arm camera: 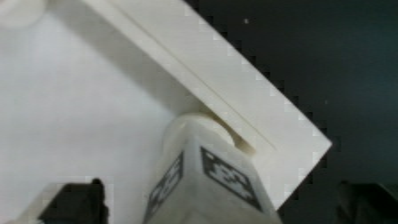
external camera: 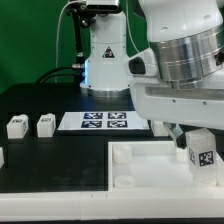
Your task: Assemble one leg
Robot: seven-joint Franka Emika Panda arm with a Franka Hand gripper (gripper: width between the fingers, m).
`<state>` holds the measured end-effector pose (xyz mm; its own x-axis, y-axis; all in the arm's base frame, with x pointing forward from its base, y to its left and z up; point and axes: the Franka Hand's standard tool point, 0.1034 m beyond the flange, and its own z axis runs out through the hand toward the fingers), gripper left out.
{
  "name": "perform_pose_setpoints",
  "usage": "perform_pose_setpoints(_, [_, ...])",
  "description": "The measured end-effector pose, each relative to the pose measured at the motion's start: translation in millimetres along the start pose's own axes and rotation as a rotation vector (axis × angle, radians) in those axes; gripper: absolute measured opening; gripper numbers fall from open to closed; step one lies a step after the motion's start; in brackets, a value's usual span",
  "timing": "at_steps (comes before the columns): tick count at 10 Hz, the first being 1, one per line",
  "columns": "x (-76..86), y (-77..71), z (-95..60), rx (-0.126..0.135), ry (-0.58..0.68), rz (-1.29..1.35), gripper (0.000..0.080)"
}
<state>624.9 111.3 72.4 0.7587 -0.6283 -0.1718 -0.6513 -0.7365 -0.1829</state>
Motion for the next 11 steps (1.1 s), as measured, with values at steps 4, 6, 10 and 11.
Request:
perform_pose_setpoints(4, [4.0, -3.0, -1.2, -0.022, 0.041, -0.489, 0.0649])
perform_pose_setpoints(6, [4.7, -4.0, -1.6, -0.028, 0.049, -0.566, 0.0649])
perform_pose_setpoints(10, [5.6, -2.5, -1.6, -0.019, 0.047, -0.332, 0.0302])
perform_pose_setpoints(11, [5.8, -2.1, -1.4, -0.016, 0.048, -0.223, 0.0302])
